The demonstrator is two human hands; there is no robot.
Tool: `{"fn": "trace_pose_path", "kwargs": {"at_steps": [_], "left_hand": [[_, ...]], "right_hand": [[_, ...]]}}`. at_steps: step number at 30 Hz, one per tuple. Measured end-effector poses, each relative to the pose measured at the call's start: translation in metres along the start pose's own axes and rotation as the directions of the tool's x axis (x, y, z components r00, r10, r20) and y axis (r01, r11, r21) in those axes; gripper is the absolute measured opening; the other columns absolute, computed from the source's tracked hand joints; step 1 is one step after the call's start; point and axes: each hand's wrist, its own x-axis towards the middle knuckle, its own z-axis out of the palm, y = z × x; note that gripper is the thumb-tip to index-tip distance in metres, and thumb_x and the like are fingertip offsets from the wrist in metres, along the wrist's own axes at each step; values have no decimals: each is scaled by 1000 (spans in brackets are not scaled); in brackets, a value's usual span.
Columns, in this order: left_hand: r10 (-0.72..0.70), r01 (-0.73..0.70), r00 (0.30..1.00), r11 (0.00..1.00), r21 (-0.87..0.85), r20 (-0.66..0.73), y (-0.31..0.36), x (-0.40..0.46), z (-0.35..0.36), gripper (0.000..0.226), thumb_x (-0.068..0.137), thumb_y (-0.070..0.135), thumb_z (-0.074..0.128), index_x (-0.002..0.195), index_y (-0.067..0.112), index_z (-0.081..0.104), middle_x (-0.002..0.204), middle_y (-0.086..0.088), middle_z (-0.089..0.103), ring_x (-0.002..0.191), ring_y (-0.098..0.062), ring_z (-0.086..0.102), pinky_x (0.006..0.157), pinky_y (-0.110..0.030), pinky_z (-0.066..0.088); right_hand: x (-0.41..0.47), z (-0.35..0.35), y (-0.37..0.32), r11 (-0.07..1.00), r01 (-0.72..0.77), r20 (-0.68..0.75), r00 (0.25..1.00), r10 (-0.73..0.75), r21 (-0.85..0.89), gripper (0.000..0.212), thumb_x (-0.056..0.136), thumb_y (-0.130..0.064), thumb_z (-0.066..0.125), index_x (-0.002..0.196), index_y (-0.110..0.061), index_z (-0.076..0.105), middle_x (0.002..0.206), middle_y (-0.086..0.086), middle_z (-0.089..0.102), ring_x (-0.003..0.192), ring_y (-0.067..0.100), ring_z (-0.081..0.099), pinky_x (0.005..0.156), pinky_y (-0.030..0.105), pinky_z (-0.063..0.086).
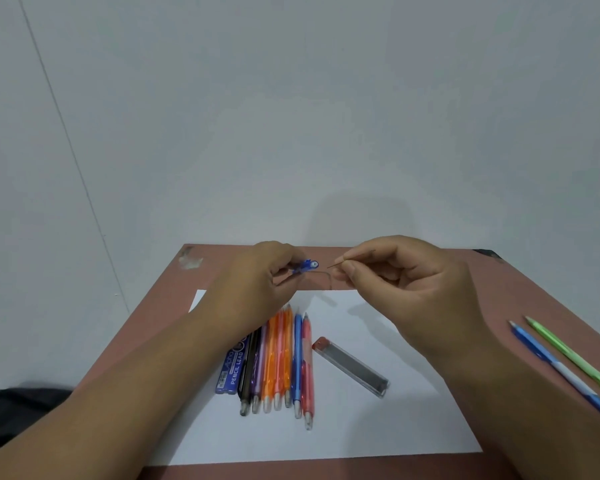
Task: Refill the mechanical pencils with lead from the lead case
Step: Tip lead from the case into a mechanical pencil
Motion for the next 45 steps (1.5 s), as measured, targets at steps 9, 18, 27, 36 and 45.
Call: {"fn": "trace_pose_path", "kwargs": {"at_steps": [9, 18, 27, 36, 45], "left_hand": [[66, -66, 998, 998, 7, -15, 0, 0, 3, 18, 93, 22, 69, 110, 25, 72, 85, 27, 50, 78, 4, 54, 69, -14, 41], [107, -108, 994, 994, -30, -19, 1, -1, 4, 16, 92, 21, 70, 107, 28, 72, 90, 21, 59, 84, -4, 59, 72, -22, 50], [105, -105, 994, 994, -17, -24, 1, 0, 4, 18, 92, 22, 70, 108, 29, 72, 83, 33, 50, 82, 4, 56, 69, -13, 41], [114, -115, 993, 993, -34, -23, 4, -2, 1, 19, 92, 18, 70, 108, 27, 73, 91, 21, 60, 86, -6, 59, 74, -22, 49], [103, -104, 995, 994, -31, -5, 6, -2, -1, 19, 92, 18, 68, 108, 27, 73, 92, 20, 60, 86, -6, 59, 75, -20, 47]], "right_hand": [[0, 1, 2, 998, 54, 42, 998, -54, -18, 19, 87, 2, 75, 93, -16, 77, 89, -4, 78, 86, 17, 76, 78, 24, 59], [1, 2, 5, 994, 103, 72, 992, -100, -36, 22, 86, 4, 75, 95, -16, 77, 89, -5, 78, 86, 15, 76, 77, 22, 58], [1, 2, 7, 997, 77, 72, 995, -75, -30, 20, 87, 5, 75, 94, -14, 77, 88, -4, 78, 86, 15, 76, 78, 22, 58], [1, 1, 9, 994, 75, 74, 995, -69, -82, 20, 87, 3, 75, 94, -16, 78, 88, -6, 77, 86, 14, 76, 77, 21, 58], [3, 0, 9, 974, 150, 59, 988, -142, -172, 17, 87, 1, 75, 94, -13, 78, 87, -8, 77, 84, 8, 74, 75, 17, 57]]}}
